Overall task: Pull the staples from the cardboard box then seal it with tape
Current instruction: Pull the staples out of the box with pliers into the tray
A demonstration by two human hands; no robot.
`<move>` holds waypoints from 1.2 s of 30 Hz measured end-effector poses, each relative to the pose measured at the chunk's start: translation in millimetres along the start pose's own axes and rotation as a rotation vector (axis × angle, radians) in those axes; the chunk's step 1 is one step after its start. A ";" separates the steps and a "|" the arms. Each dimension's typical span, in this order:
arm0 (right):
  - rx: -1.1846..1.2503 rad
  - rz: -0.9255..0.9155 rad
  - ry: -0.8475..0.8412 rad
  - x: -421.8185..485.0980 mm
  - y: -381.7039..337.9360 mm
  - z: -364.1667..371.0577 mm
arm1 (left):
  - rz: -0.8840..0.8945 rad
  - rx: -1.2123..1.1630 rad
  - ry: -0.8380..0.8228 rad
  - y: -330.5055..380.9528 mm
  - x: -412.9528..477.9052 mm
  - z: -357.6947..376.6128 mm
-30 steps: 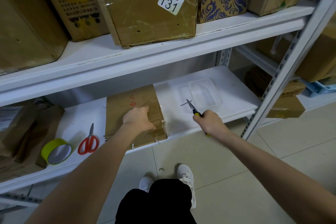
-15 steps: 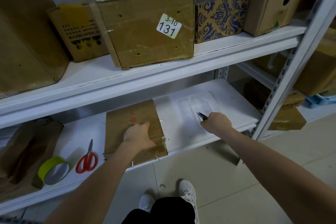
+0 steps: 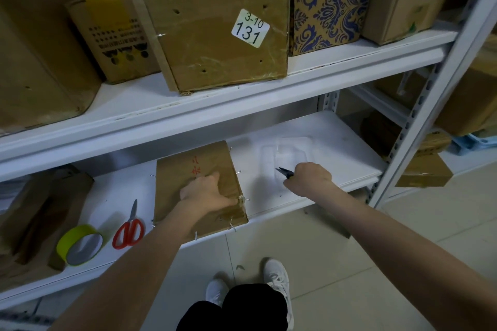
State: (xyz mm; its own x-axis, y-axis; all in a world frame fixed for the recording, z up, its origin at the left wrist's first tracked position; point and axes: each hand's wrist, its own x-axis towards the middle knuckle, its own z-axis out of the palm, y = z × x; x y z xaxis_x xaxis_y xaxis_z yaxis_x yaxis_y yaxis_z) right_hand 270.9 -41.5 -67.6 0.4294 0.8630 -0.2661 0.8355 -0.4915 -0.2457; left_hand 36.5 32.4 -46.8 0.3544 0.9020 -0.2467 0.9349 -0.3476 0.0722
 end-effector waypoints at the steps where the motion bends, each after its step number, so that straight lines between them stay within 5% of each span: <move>1: 0.059 -0.007 0.012 -2.8 -4.6 -1.1 | -0.016 -0.010 0.001 0.3 0.6 -1.6; 7: 0.256 -0.084 -0.337 -25.5 -31.4 21.8 | 0.062 0.083 -0.107 1.7 4.4 -1.5; 12: 0.231 -0.047 -0.356 -24.3 -41.4 53.4 | 0.175 0.258 -0.142 2.3 5.1 3.5; 18: 0.867 0.237 -0.736 -19.9 -44.2 58.3 | 0.160 0.258 -0.156 6.3 8.2 2.3; 36: 0.976 0.271 -0.798 -26.6 -41.3 70.5 | 0.120 0.253 -0.165 8.3 4.6 7.2</move>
State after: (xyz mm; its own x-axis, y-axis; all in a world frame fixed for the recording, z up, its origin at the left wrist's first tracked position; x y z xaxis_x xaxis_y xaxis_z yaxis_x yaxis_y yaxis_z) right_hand 200.8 -52.4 -116.1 -0.0605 0.5811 -0.8116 0.0137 -0.8125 -0.5827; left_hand 45.8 31.8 -54.3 0.4344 0.8039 -0.4061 0.8445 -0.5204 -0.1267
